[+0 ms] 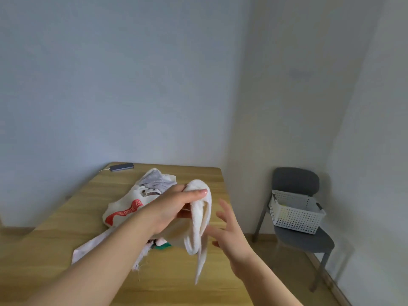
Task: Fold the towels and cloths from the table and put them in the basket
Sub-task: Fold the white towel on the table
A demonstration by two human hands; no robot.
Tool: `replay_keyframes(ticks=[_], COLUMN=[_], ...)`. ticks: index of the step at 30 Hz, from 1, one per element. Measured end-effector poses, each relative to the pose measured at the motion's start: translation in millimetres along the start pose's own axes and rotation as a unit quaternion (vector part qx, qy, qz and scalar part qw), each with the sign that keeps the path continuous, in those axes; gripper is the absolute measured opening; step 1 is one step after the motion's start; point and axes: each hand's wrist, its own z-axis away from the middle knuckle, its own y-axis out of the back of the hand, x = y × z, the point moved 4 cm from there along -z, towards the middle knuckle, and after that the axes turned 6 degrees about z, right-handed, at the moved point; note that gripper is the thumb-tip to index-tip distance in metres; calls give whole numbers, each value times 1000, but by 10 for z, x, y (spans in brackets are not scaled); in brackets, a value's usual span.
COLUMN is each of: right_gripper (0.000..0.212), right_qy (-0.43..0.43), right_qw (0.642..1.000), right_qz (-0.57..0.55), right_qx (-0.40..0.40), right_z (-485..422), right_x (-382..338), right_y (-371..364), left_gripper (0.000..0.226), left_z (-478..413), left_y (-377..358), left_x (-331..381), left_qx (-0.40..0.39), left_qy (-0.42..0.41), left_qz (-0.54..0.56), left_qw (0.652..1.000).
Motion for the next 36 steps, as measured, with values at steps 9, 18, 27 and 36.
replay_keyframes(ticks=[9,18,27,36], right_gripper=[19,16,23,22], right_qy=[43,107,165,257], right_qw=[996,977,983,957], right_qz=[13,-71,66,-124], right_qx=[72,172,-43,51], right_z=[-37,-55,141,156], right_x=[-484,-1078,-1917,-3048], right_y=[160,499,476,702], left_gripper=[31,15,29,88], left_z=[101,119,320,347], left_y=[12,102,-429,-646], left_x=[527,996,1959,2469], left_qx=[62,240,155,20], left_qy=[-105,-208,-305,-343], left_qz=[-180,-143,13,-21], left_qw=[976,937,940,939])
